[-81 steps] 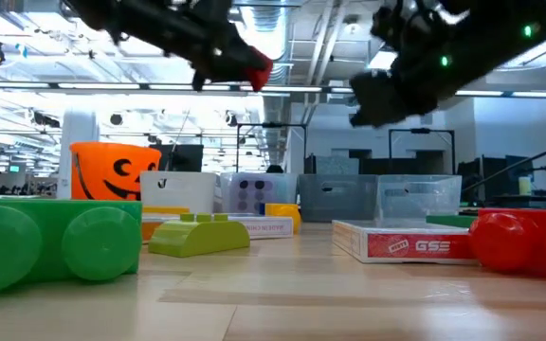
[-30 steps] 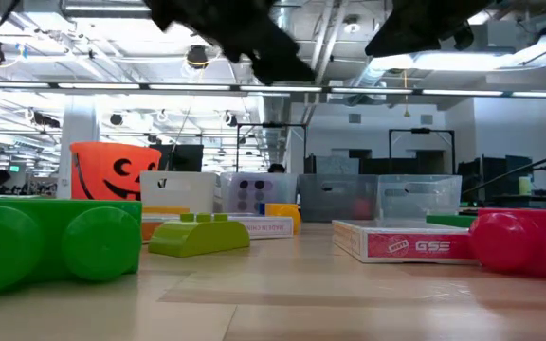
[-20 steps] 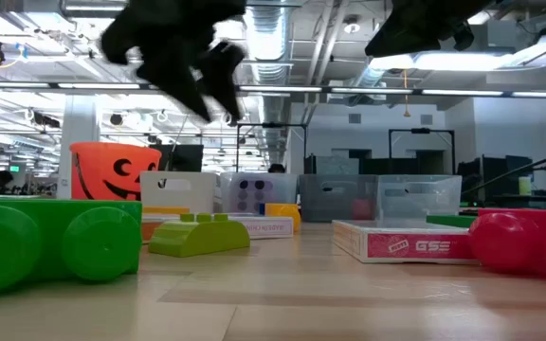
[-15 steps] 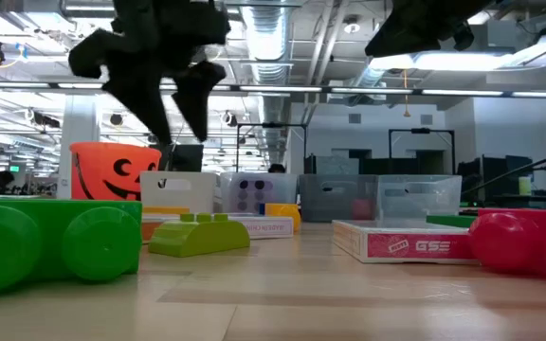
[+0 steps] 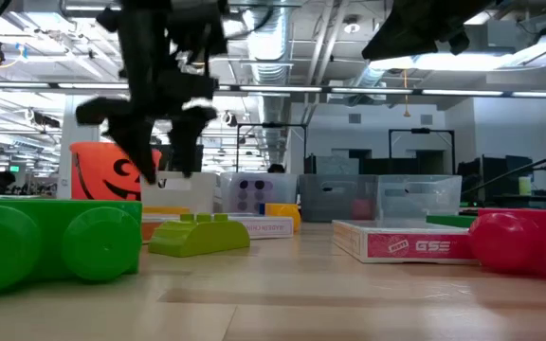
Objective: Pick & Place Toys
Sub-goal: Put the dark yellow game piece into the black bin
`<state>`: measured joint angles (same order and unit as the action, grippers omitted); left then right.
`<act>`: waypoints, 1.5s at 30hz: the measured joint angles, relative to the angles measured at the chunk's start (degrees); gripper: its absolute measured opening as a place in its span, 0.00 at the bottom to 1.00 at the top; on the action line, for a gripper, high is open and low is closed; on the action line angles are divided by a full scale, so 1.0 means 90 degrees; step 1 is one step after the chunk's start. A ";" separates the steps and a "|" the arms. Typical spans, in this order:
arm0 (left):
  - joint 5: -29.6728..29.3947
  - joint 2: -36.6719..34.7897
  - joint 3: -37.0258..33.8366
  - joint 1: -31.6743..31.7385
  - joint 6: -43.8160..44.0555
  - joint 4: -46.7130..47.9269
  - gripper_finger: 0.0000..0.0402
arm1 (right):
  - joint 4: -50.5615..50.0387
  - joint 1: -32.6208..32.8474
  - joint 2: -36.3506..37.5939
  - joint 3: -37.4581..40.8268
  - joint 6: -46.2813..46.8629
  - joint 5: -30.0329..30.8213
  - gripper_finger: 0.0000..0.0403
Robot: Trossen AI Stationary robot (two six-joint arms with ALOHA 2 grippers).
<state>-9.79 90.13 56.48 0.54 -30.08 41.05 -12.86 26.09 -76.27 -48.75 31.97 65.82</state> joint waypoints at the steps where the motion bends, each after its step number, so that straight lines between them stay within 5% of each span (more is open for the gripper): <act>1: 0.0009 0.0003 -0.0124 0.0053 -0.0010 -0.0042 0.69 | 0.0000 0.0000 0.0000 0.0000 0.0000 0.0000 0.16; 12: 0.0016 0.0003 -0.1185 0.0450 -0.0345 -0.1024 0.69 | 0.0001 0.0000 0.0000 0.0000 -0.0002 -0.0001 0.16; 27: 0.0498 0.0005 -0.1257 0.0449 -0.0345 -0.1546 0.69 | 0.0002 0.0000 0.0000 0.0000 0.0000 -0.0002 0.16; 45: 0.0625 0.0003 -0.1426 0.0449 -0.0345 -0.1385 0.44 | 0.0004 0.0005 0.0000 0.0000 0.0050 -0.0007 0.16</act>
<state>-4.16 90.15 43.65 4.58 -33.19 28.58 -12.83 26.13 -76.27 -48.75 32.41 65.76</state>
